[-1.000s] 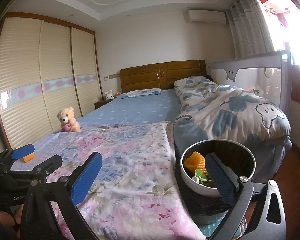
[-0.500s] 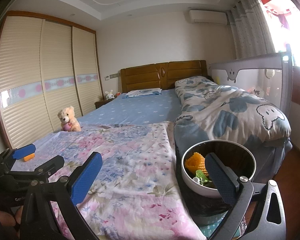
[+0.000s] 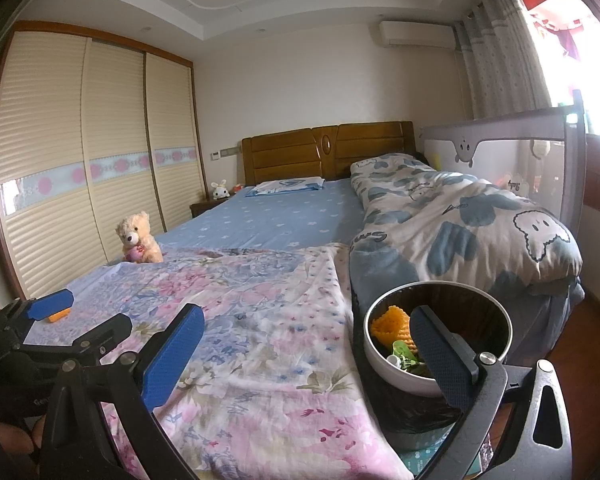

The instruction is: Collect trash

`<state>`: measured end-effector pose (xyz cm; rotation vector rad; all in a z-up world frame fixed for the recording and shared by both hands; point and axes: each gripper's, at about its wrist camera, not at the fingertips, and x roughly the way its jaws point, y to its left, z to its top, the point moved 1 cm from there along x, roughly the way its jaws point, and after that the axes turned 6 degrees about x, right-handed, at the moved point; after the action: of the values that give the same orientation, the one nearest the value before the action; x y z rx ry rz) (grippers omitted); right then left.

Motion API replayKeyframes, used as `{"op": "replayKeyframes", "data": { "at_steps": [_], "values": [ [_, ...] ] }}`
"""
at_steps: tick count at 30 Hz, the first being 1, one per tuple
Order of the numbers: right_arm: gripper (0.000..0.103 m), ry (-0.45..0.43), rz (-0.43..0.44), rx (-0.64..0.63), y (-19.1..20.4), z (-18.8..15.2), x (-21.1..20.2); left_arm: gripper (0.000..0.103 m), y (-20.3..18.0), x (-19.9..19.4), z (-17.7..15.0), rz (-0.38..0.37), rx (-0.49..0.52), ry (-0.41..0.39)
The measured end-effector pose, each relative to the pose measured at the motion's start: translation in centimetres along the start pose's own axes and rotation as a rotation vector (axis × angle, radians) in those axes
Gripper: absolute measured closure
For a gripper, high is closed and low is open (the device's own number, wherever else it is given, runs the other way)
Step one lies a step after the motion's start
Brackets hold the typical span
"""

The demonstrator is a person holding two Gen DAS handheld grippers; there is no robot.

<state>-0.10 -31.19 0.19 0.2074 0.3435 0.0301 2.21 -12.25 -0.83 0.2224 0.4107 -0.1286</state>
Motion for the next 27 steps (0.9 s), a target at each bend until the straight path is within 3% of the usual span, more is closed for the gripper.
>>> {"op": "replayKeyframes", "data": {
  "at_steps": [27],
  "values": [
    [0.000,0.000,0.001,-0.001,0.14,0.02,-0.04,0.000,0.13,0.07,-0.06,-0.001,-0.001,0.001]
  ]
}}
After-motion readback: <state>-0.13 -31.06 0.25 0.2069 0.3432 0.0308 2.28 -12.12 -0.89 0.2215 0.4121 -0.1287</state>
